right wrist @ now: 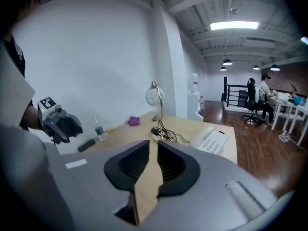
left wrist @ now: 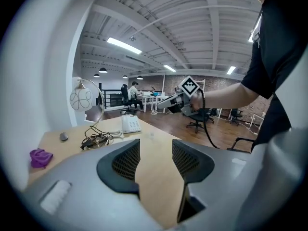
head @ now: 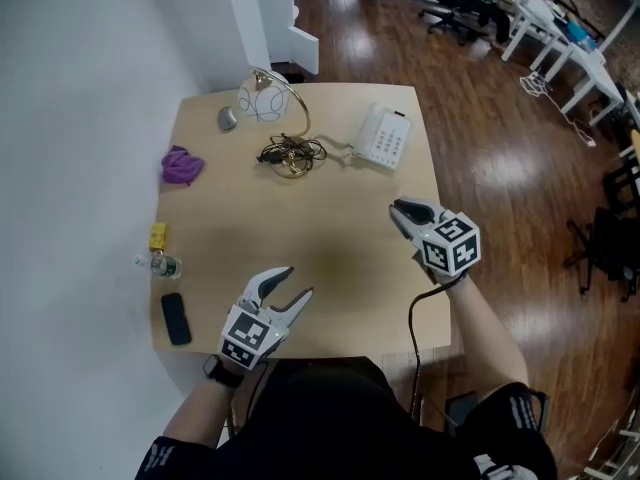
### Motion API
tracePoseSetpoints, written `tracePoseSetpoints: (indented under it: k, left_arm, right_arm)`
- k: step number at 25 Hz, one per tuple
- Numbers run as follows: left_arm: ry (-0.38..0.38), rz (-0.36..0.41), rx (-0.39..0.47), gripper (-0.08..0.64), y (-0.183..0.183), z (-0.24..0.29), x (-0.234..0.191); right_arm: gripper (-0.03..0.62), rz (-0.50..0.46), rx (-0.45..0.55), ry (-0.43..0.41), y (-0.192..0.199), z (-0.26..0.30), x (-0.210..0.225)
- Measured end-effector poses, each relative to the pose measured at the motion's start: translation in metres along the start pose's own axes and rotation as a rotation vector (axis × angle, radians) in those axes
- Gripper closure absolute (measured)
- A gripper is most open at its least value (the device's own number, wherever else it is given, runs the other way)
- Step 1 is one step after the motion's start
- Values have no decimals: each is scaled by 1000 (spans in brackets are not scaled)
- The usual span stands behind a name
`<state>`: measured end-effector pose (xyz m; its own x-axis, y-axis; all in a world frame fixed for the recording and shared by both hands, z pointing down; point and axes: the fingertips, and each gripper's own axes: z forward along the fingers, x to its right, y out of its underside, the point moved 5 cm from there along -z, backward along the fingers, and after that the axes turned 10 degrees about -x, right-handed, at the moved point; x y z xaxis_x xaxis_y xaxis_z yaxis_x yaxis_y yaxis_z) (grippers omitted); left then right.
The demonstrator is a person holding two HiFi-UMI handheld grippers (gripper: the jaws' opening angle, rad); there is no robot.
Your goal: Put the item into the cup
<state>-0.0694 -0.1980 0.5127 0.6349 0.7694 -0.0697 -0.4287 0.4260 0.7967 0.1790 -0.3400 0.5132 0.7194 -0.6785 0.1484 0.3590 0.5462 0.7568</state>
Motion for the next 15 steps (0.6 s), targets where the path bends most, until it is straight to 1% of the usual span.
tracePoseSetpoints:
  k: [1,2,5,8,11,15]
  left_arm:
    - [2,7,7,354,1,-6,0]
    - [4,15,12,354,3,-12,1]
    - [18,37,17,354,13,-30,5]
    - [39,42,29,354,27,-48,9]
    - [64,46,33,354,44,-67,14]
    - [84,59,3,354,69,-85,22]
  right_arm:
    - [561,16,50,-17,-1,-6,-22]
    - [584,29,89,-32,0,-11,-43]
    - [584,83,166,-63,11,-22,-102]
    - [584,153,212,-89,28,-29,-149]
    - [584,210,241,-103,43,-36,-187]
    - [584,254,275,-113,59,-53,-226]
